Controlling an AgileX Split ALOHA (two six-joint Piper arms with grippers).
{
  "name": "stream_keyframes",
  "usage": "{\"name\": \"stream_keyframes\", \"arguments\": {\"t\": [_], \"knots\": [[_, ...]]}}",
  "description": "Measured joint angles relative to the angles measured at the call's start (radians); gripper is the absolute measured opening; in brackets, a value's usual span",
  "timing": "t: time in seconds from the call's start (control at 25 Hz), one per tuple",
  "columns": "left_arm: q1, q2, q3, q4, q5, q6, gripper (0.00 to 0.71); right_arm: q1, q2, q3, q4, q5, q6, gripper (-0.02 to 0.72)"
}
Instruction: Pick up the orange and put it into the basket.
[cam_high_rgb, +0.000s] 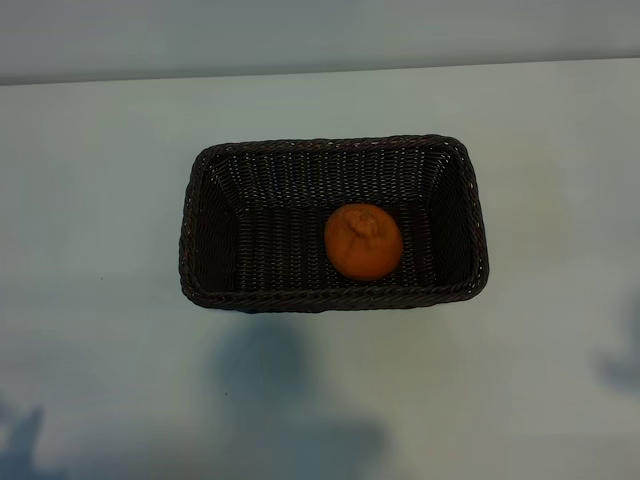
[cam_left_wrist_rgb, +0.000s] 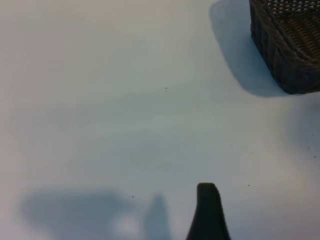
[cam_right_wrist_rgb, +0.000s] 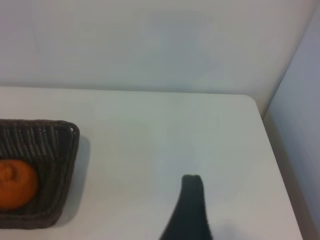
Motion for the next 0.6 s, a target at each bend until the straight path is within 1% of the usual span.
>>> {"name": "stream_keyframes", "arguments": {"t": [0.24, 0.44, 0.6], "knots": [[0.0, 0.0, 0.0, 0.0, 0.0, 0.001, 0.538, 0.004, -0.113, 0.089, 0.0, -0.02, 0.0, 0.594], [0.0, 0.0, 0.0, 0.0, 0.0, 0.002, 0.538, 0.054, -0.214, 0.202, 0.012, -0.031, 0.005, 0.594], [0.0, 0.0, 0.0, 0.0, 0.0, 0.002, 0.538, 0.084, -0.3, 0.286, 0.011, -0.055, 0.007, 0.594]]}}
